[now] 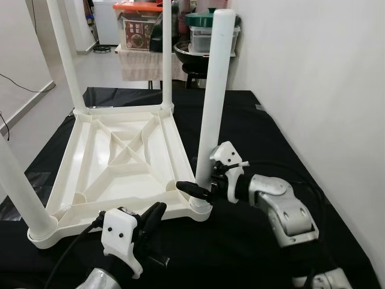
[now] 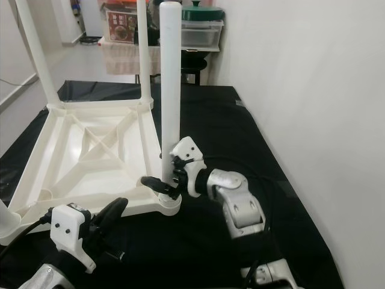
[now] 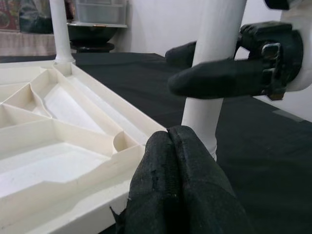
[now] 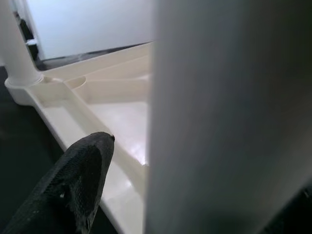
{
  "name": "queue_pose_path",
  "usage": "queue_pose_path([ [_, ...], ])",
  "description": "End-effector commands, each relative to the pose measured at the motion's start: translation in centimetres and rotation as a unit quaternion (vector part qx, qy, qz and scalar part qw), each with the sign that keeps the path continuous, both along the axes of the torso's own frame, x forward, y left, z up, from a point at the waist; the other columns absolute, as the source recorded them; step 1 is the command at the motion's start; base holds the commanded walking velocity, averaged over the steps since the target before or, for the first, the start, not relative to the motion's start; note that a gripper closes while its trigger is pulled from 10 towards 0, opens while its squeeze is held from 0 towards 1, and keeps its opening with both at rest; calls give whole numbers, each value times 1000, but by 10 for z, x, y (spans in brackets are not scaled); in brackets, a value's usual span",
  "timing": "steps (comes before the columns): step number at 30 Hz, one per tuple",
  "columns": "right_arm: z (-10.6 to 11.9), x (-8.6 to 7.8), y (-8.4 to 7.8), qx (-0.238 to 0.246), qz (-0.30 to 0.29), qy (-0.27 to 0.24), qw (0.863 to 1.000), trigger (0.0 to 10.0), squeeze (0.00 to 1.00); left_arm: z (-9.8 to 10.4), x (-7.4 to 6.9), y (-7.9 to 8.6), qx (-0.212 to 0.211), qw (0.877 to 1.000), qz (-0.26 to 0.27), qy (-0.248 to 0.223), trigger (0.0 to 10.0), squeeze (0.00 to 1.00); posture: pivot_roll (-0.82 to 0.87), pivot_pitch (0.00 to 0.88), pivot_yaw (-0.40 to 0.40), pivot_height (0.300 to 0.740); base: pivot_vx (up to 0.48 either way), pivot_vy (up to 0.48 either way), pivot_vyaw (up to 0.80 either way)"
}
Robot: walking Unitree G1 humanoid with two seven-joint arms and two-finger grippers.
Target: Building children table
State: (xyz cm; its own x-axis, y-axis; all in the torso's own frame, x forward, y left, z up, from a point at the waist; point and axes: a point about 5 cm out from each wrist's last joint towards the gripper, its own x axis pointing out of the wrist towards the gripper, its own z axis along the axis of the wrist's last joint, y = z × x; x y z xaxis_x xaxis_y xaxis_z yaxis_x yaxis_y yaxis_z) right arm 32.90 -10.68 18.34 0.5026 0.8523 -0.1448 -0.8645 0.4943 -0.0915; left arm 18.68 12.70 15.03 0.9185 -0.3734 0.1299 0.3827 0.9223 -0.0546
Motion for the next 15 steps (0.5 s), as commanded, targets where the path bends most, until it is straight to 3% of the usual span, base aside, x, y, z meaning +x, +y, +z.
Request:
queue_pose_path([
  [1, 3, 4, -4, 12, 10, -1, 1000, 10000, 0, -4, 0, -1, 0, 1000, -5, 12, 8980, 0, 62, 0, -99, 740, 0, 0, 0],
  [3, 6, 9, -7, 20, 19, 0, 1000, 10000, 0, -5, 0, -2, 0, 1000, -5, 12, 8902, 0, 67, 0, -100, 740, 0, 0, 0],
  [4, 7, 13, -11, 24, 30, 3, 999, 4667, 0, -5, 0, -2, 0, 1000, -5, 13, 8902, 0, 69, 0, -98, 740, 0, 0, 0],
  [5, 7, 13, -11, 24, 30, 3, 999, 4667, 0, -5, 0, -2, 0, 1000, -5, 13, 8902, 0, 69, 0, -98, 740, 0, 0, 0],
  [6, 8, 17, -13, 22, 35, 4, 999, 0, 0, -5, 0, -2, -1, 1000, -5, 13, 8824, 0, 71, 0, -97, 740, 0, 0, 0],
  [15, 9, 26, -26, 25, 62, 2, 998, 0, 0, -6, -2, -2, -4, 1000, -8, 16, 8784, 0, 67, 0, -94, 740, 0, 0, 0],
])
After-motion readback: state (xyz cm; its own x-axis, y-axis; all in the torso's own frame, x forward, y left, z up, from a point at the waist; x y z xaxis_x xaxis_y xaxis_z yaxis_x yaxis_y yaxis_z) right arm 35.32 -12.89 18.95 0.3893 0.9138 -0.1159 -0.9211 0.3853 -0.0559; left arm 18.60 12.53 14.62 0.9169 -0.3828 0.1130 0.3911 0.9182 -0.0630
